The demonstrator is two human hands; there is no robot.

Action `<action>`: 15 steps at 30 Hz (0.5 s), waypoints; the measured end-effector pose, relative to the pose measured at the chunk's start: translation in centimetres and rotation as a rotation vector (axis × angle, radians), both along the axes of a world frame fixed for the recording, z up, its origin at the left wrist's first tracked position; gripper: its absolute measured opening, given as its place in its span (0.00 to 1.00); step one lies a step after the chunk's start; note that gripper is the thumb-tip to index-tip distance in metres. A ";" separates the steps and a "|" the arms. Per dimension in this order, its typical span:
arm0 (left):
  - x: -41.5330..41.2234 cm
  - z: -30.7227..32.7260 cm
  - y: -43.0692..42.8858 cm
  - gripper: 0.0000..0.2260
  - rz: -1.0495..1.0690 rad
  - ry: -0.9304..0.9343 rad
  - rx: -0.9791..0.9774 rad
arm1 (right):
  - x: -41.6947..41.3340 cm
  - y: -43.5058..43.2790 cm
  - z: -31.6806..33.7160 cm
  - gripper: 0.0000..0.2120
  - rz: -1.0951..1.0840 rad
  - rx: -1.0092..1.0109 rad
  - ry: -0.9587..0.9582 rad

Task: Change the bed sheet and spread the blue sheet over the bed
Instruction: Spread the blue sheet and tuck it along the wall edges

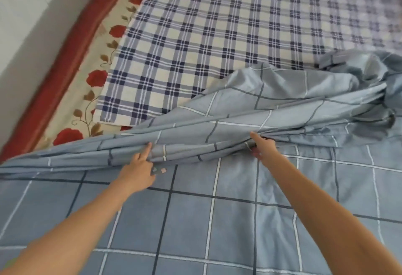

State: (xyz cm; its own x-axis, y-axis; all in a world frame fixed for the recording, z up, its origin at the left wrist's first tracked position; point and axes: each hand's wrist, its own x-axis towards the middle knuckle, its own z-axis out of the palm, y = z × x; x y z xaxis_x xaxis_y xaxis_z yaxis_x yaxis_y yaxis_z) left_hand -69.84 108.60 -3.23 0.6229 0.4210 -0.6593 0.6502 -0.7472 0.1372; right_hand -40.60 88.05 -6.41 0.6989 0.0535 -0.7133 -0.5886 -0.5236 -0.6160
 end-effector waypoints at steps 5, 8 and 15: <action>-0.4 0.0 5.6 0.14 0.007 -0.262 0.000 | -1.9 5.8 2.1 0.09 0.198 -0.376 -0.194; -0.9 1.0 11.4 0.16 0.043 -0.428 0.064 | -2.0 12.7 5.9 0.17 0.030 -0.293 -0.442; 0.7 3.1 21.3 0.20 0.277 -0.541 0.177 | 3.0 27.9 11.6 0.23 0.065 0.071 -0.324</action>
State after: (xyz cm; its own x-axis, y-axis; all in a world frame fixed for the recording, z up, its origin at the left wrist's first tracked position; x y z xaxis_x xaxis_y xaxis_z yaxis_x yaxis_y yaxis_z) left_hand -69.15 129.94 -0.11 0.7009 0.6882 -0.1874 0.6961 -0.6027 0.3901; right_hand -37.57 116.00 5.15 0.8820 0.1473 -0.4477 -0.3231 -0.5026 -0.8018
